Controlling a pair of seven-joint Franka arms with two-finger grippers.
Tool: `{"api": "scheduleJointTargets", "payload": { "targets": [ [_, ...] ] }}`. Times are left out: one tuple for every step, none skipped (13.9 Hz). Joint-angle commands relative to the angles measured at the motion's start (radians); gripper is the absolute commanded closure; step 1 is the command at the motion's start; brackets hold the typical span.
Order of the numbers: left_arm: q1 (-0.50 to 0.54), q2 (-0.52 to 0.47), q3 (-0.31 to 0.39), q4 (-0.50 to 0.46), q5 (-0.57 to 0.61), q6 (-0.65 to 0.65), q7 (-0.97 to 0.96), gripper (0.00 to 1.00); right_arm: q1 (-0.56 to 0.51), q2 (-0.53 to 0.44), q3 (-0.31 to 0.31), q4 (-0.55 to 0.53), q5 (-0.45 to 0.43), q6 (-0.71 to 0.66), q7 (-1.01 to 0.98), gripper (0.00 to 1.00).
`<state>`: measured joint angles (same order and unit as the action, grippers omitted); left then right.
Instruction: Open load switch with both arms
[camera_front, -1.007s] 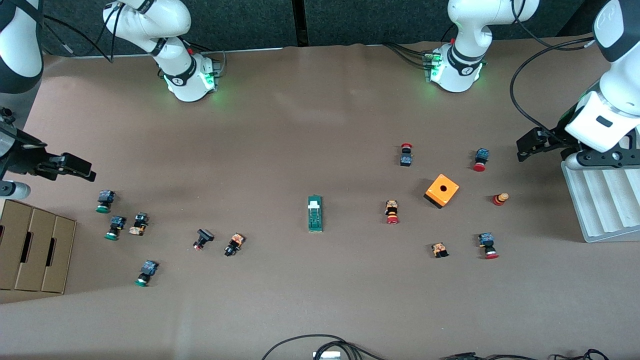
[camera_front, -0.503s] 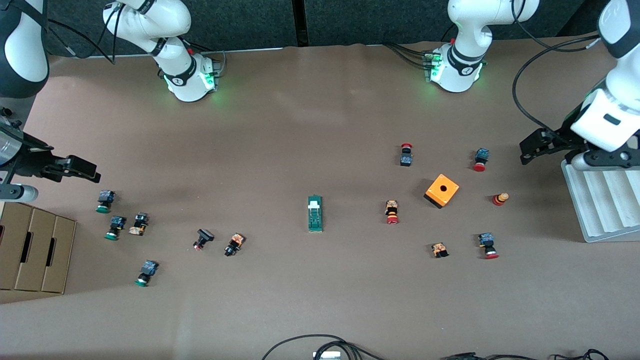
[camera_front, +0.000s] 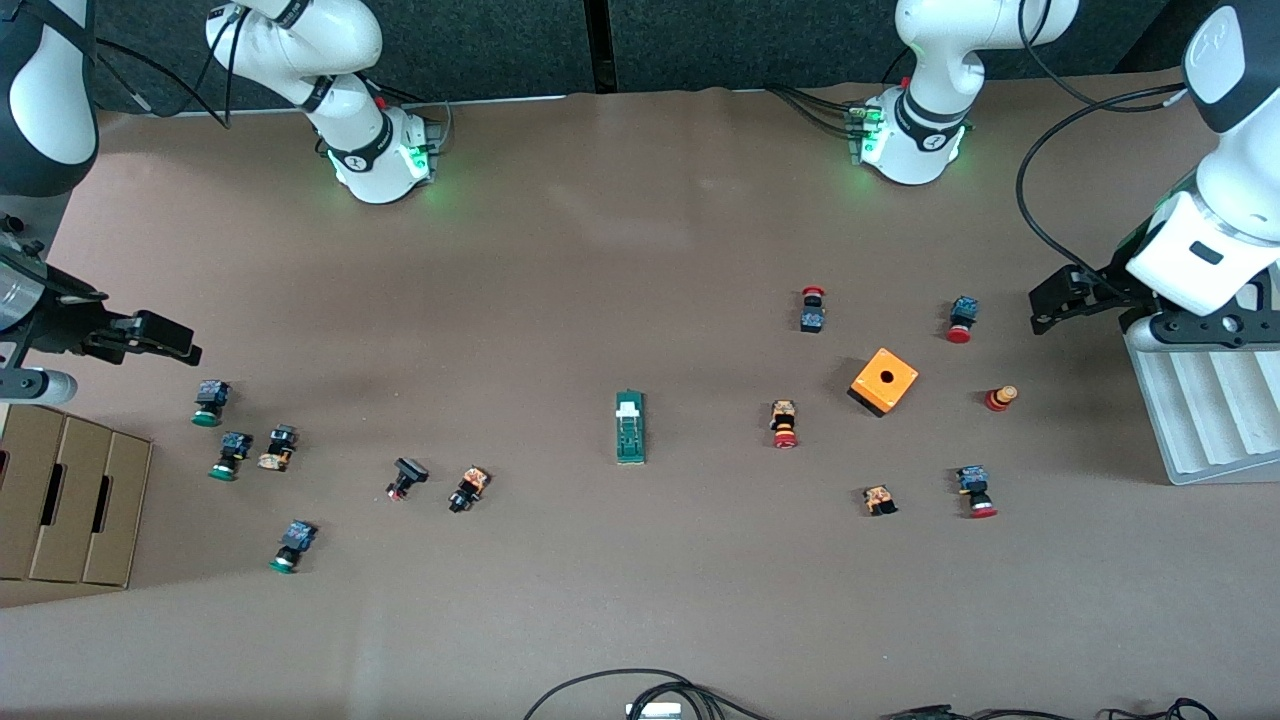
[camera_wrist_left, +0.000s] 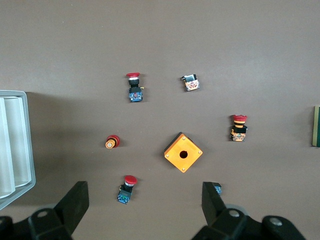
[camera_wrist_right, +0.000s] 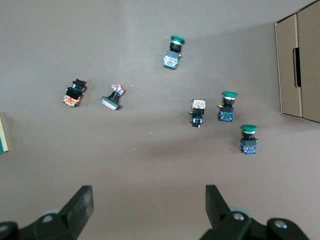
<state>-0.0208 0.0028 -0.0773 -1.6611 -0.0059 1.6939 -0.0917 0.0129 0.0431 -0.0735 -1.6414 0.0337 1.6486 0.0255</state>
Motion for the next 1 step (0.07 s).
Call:
{"api": "scheduleJointTargets", "payload": {
  "targets": [
    [-0.004, 0.006, -0.001, 0.021, -0.016, -0.005, -0.002, 0.00, 0.004, 0.001, -0.002, 0.008, -0.011, -0.016, -0.004, 0.00]
  ]
}}
